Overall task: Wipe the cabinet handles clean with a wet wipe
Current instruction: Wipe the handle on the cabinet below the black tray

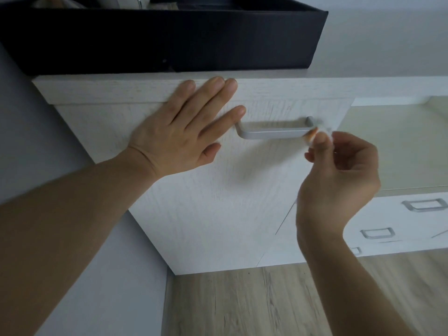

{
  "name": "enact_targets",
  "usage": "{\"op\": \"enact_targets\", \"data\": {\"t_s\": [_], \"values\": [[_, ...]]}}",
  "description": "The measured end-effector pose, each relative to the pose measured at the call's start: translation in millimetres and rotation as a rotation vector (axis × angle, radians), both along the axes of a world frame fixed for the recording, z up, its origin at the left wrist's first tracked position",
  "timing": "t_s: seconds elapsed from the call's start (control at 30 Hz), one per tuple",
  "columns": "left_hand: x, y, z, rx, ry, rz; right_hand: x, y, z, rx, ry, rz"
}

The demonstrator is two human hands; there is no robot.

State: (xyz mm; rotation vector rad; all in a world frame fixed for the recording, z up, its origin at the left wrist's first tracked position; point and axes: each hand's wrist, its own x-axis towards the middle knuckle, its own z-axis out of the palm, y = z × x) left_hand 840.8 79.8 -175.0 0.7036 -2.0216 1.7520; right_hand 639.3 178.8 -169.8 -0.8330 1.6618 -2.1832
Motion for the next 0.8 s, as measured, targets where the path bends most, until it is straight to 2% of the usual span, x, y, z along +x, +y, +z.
{"op": "enact_targets", "data": {"t_s": [0.23,0.43,0.57,0.63,0.8], "values": [[0.1,0.2,-0.9,-0.009,-0.009,0.013,-0.2,-5.5,4.4,0.039,0.058,0.063],[-0.3,0.4,-0.4,-0.015,-0.005,0.009,11.6,-1.7,-0.8,0.059,-0.069,0.026],[-0.1,2.0,0.6,0.009,-0.011,0.022,41.4,8.6,-9.2,0.076,-0.017,0.139],[0.4,2.9,0.5,0.006,-0.023,0.042,56.4,10.3,-10.4,0.082,-0.055,0.191],[-0.2,4.9,0.7,0.041,-0.017,0.072,52.0,16.2,-4.6,0.095,-0.046,0.231]]}}
